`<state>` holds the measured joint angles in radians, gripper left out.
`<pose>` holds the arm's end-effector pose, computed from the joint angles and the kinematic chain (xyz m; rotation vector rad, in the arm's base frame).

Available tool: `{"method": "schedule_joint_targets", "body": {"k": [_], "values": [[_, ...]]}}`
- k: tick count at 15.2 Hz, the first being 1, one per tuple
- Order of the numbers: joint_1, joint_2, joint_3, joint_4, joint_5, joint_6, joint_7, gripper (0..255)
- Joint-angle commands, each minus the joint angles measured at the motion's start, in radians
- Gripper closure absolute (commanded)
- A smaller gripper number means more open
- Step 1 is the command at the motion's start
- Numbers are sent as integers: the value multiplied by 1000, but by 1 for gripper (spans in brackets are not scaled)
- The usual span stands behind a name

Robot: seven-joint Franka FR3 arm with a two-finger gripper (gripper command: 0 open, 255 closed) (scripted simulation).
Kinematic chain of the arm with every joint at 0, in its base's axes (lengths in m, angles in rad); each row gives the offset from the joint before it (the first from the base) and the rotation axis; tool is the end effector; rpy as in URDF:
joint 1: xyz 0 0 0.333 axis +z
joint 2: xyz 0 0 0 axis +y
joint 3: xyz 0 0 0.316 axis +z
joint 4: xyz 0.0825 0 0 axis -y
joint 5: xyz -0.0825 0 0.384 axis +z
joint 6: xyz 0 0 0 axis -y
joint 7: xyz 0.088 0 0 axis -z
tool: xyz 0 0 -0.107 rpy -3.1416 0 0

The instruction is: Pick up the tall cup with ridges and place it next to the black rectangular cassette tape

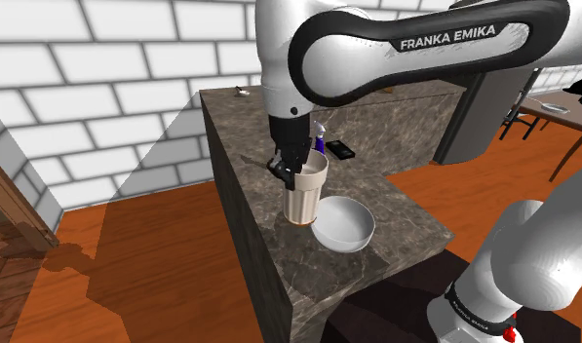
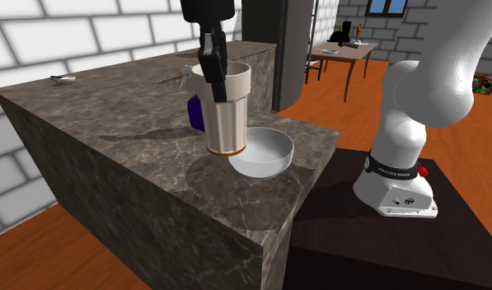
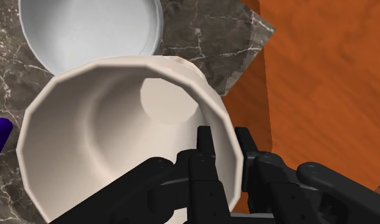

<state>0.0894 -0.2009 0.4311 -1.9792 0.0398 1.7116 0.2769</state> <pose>0.4211 0.2611 0.5383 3.0475 0.3445 -0.0932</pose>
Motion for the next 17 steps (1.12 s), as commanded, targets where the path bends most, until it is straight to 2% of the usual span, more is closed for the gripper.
{"method": "schedule_joint_targets", "body": {"k": [1, 17], "values": [[0, -1, 0, 27, 0, -27, 1, 255], [-5, 31, -1, 263, -14, -235, 5, 255]]}}
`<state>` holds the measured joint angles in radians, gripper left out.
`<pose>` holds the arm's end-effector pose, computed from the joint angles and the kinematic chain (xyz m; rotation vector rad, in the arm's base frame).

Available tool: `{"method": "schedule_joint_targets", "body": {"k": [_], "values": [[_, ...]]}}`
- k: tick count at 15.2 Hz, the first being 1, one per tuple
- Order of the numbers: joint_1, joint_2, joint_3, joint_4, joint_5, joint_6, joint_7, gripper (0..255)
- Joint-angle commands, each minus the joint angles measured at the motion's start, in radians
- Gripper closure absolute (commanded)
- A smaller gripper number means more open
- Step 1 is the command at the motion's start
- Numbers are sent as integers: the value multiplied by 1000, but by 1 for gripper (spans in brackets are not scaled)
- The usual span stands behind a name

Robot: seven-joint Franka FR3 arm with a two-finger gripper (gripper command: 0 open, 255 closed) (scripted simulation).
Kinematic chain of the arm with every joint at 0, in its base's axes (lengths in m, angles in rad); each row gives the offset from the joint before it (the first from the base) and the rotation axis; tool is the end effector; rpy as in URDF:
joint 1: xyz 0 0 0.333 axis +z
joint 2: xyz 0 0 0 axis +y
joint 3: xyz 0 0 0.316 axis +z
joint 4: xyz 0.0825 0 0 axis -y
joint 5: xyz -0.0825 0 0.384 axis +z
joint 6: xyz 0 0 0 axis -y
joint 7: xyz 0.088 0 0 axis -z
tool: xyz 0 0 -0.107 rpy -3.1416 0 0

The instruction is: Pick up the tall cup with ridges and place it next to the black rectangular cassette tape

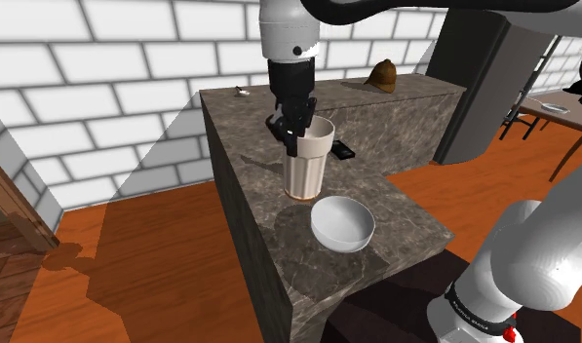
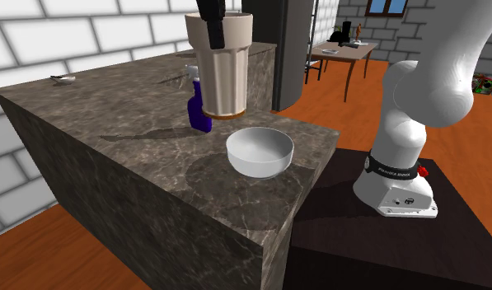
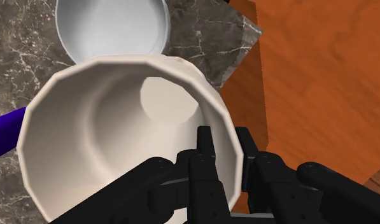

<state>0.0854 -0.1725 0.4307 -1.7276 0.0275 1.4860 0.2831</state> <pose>0.4198 0.2628 0.6256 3.0473 0.3450 -0.0935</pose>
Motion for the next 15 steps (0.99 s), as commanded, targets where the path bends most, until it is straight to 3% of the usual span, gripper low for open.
{"method": "schedule_joint_targets", "body": {"k": [1, 15], "values": [[-11, -5, -17, 3, -3, -7, -28, 255], [-149, 6, -221, -2, -65, 18, -368, 255]]}}
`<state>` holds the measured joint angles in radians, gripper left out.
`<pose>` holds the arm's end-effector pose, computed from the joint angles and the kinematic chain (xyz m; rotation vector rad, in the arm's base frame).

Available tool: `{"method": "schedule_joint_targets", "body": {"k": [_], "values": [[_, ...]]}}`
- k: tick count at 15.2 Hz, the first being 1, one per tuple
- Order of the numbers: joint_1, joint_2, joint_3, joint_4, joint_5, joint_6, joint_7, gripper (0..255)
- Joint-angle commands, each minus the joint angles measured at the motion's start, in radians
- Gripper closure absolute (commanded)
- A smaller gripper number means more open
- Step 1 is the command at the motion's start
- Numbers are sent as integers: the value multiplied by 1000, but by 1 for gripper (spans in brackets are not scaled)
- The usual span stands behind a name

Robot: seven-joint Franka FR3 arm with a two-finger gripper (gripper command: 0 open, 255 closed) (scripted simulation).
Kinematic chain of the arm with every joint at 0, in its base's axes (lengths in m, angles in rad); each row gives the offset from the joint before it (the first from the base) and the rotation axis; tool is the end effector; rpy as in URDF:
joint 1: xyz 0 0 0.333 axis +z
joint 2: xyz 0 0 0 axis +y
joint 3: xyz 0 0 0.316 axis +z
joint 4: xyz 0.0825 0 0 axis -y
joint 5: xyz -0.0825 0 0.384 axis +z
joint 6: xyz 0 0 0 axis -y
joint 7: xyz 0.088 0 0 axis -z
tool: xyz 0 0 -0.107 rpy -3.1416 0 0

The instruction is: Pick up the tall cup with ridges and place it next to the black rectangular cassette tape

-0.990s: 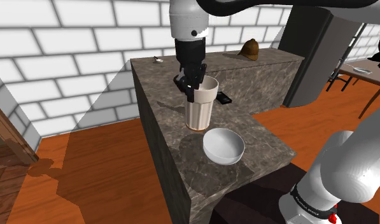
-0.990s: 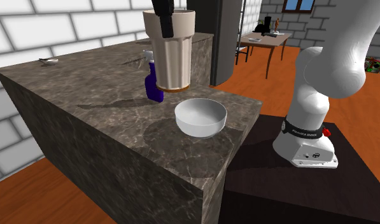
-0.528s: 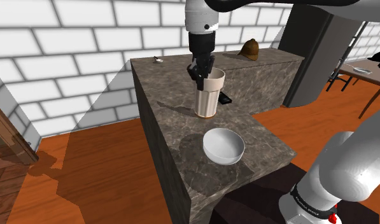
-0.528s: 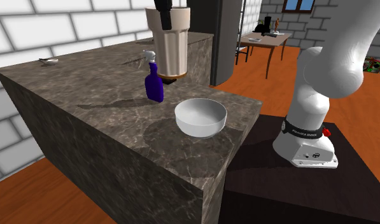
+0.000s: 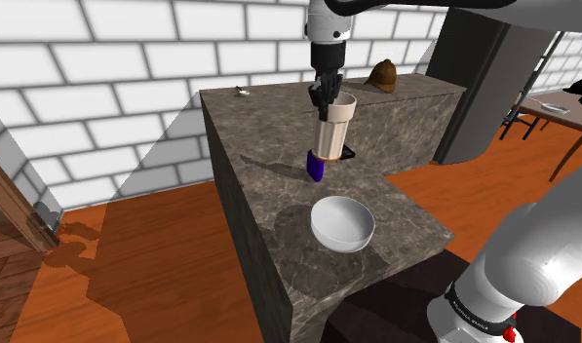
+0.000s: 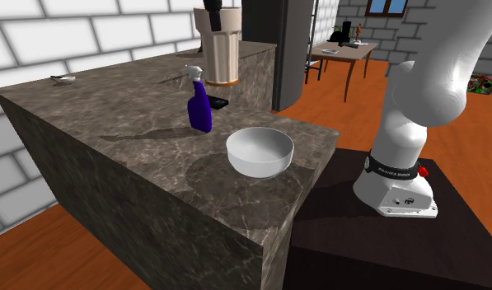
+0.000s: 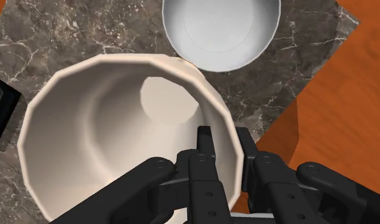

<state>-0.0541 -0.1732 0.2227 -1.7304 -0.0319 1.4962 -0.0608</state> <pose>0.4842 0.0887 0.6320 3.0478 0.3422 -0.0943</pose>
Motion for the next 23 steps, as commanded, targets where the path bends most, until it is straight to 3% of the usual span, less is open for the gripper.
{"method": "schedule_joint_targets", "body": {"k": [1, 11, 17, 22, 23], "values": [[-20, 15, -27, 9, -10, 9, -47, 255], [-119, 157, -144, 165, -51, 9, -262, 255], [-180, 291, -201, 332, -60, -14, -384, 255], [-236, 441, -239, 537, -56, -60, -481, 255], [-236, 434, -239, 513, -56, -43, -480, 255]]}}
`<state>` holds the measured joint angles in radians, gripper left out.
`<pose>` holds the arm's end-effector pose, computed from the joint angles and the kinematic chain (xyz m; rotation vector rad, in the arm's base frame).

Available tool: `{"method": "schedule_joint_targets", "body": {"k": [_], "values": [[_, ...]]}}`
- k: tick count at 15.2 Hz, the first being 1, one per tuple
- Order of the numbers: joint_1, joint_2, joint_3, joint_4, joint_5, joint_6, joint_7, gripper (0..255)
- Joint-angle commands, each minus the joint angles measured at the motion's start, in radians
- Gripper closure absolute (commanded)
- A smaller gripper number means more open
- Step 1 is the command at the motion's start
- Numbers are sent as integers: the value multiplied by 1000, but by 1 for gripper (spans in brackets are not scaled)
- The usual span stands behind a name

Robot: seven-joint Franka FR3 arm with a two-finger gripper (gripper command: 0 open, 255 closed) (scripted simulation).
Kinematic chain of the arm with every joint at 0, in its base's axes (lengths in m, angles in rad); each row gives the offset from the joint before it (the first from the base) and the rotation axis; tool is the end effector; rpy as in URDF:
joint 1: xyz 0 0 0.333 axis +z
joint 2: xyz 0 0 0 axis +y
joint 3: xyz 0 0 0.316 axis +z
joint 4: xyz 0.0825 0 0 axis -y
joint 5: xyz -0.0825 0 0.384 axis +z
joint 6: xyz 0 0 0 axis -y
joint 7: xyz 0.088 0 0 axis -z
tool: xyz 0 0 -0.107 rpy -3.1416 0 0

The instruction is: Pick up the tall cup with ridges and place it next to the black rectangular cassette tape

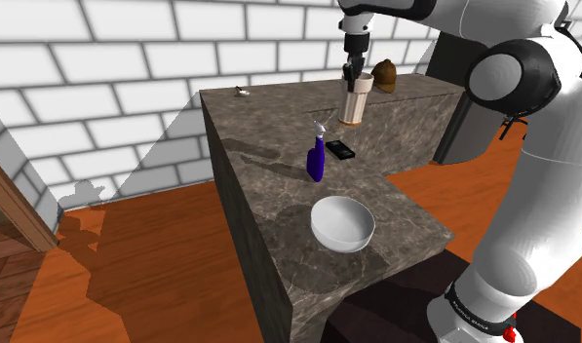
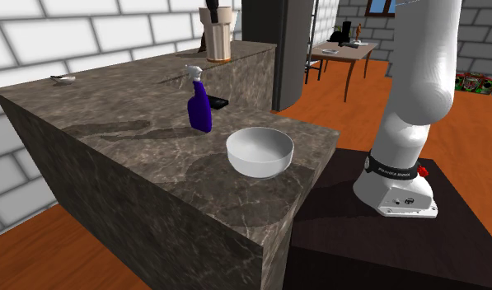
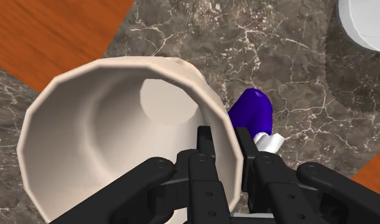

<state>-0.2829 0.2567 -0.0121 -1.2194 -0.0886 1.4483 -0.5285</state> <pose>0.5900 -0.1889 0.6272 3.0484 0.3432 -0.0950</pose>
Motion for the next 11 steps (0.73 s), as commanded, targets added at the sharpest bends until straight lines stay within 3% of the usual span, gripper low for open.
{"method": "schedule_joint_targets", "body": {"k": [1, 11], "values": [[-8, -3, -4, -22, 1, 22, -11, 255], [-9, -47, -4, -221, 0, 176, 2, 255]]}}
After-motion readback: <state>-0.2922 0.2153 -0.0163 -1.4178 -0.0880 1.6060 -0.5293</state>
